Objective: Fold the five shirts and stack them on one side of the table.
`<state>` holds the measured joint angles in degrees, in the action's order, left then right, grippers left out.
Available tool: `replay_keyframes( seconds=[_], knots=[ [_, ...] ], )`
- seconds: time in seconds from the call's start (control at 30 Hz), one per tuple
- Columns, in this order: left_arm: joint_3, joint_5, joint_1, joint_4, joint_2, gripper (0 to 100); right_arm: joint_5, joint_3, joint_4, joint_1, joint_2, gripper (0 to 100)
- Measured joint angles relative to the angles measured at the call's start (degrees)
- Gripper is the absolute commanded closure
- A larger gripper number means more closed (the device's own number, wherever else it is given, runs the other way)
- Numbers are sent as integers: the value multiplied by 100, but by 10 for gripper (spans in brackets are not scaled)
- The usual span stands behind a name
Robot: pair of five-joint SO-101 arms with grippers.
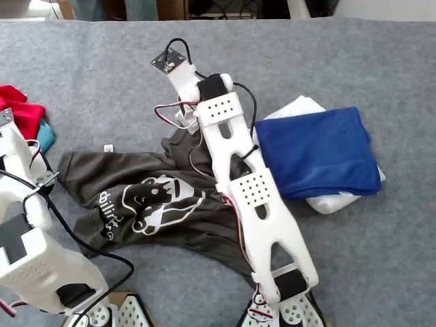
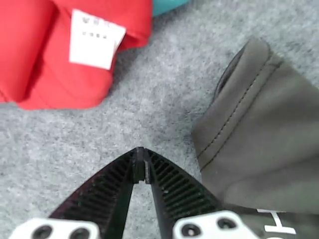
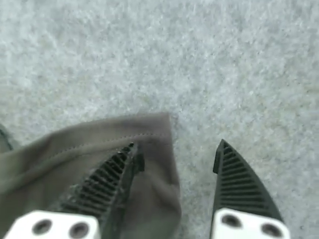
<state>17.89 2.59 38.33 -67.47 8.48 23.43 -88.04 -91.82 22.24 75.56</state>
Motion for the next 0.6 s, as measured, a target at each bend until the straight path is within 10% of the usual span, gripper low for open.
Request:
replay_keyframes(
  seconds=[0.4,0.6],
  knots=[
    [53,0,0,70,0,970,-18,914,747,79,-35,772],
    [53,0,0,70,0,970,-9,923,747,79,-44,982]
  ],
)
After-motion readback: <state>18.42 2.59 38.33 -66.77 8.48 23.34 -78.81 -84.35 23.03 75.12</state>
